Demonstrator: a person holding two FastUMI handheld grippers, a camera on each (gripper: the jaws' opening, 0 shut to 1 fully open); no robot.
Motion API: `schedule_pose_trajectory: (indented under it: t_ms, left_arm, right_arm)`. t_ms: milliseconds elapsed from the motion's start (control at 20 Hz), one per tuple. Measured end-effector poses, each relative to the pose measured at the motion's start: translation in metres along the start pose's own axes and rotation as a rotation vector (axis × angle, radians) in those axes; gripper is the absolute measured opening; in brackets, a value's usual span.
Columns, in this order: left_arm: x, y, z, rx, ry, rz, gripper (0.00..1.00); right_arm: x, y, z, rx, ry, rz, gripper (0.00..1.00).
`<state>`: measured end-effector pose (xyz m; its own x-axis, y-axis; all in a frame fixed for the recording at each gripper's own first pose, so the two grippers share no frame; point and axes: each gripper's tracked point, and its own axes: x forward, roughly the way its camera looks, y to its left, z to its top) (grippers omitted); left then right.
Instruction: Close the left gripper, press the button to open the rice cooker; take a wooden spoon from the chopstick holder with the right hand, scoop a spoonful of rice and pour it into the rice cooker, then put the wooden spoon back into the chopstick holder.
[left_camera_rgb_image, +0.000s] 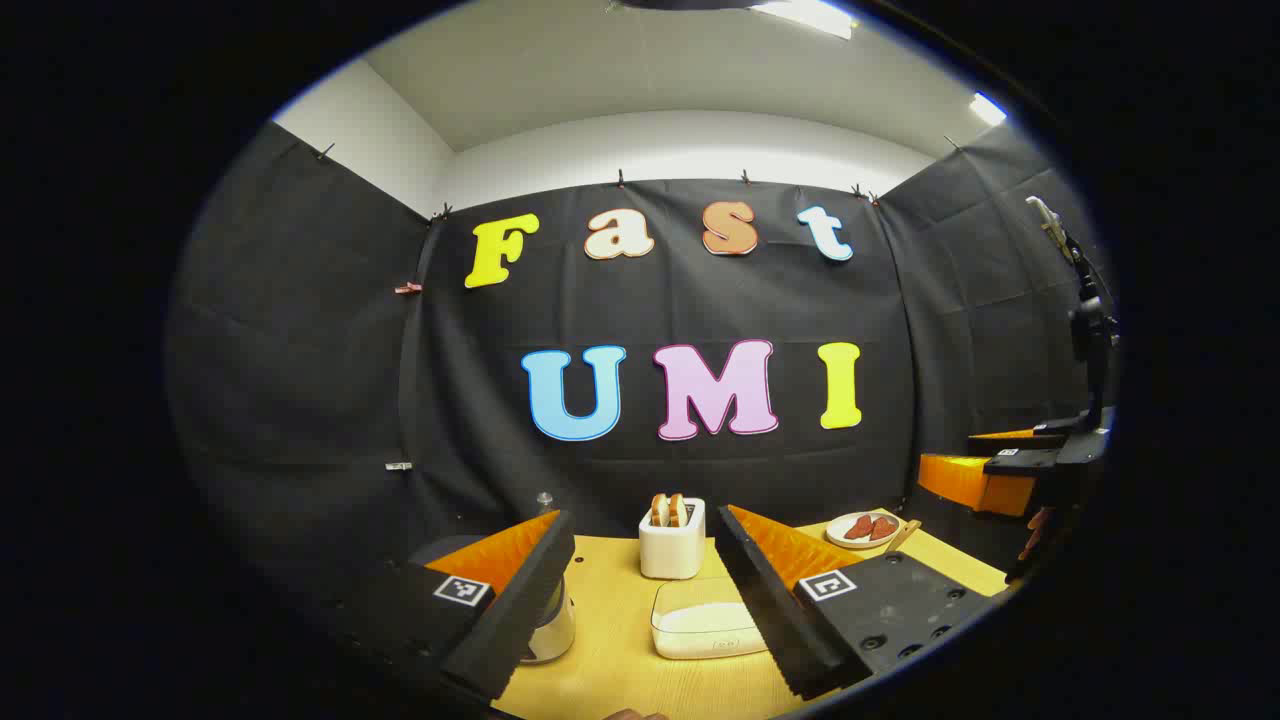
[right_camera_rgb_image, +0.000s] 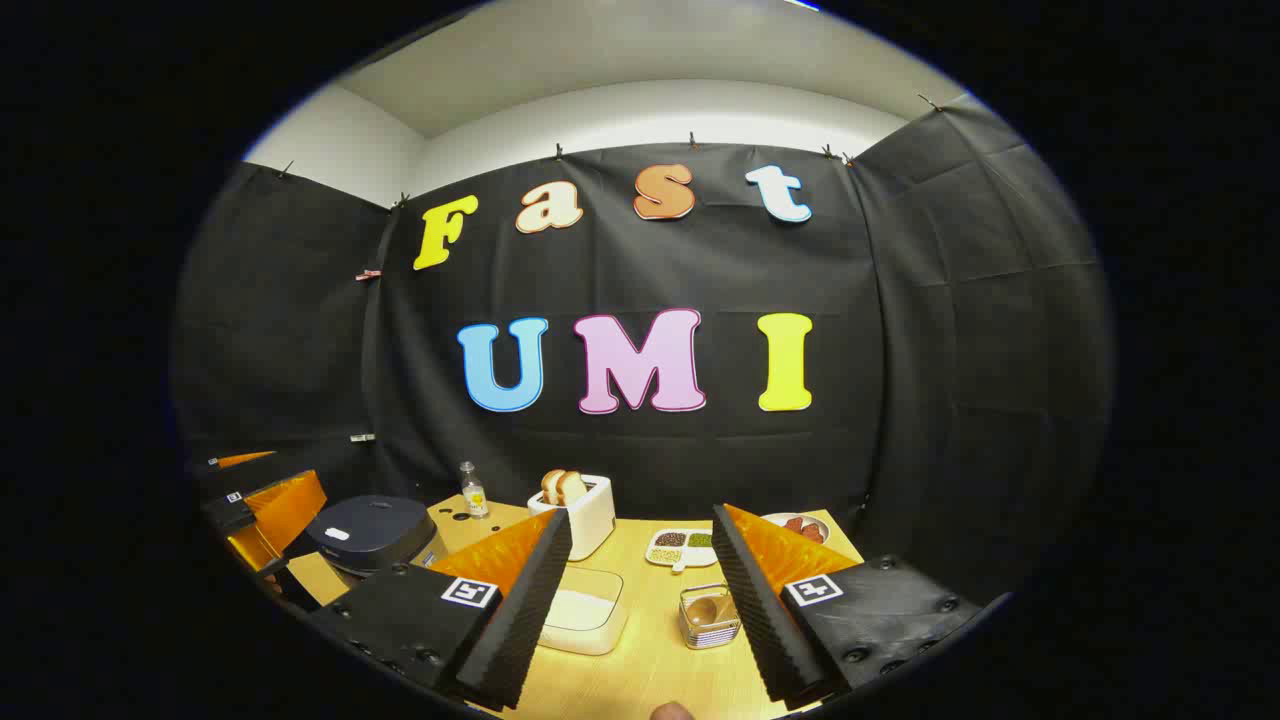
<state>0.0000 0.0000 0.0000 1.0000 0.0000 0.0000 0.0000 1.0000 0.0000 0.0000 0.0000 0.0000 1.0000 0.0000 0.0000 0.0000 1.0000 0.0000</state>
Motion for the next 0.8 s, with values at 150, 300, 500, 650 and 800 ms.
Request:
schedule_pose_trajectory:
  t_ms: [150, 300, 500, 650, 800]
  left_arm:
    - [-0.005, -0.001, 0.009, 0.003, -0.034, 0.012, 0.96]
    - [-0.002, -0.005, 0.003, 0.004, -0.023, 0.014, 0.96]
    - [-0.001, 0.0, -0.003, -0.023, 0.003, 0.043, 0.96]
    - [-0.001, 0.003, -0.008, -0.024, 0.015, 0.071, 0.96]
    - [0.0, 0.005, -0.012, -0.025, 0.026, 0.094, 0.96]
  right_arm:
    - [0.002, -0.009, -0.002, -0.02, 0.003, -0.025, 0.89]
    - [0.001, -0.011, -0.006, -0.031, 0.014, -0.022, 0.89]
    - [0.001, -0.01, -0.003, -0.033, 0.0, 0.004, 0.89]
    - [0.003, -0.009, -0.004, -0.042, -0.001, 0.027, 0.89]
    - [0.003, -0.008, -0.006, -0.045, 0.005, 0.048, 0.89]
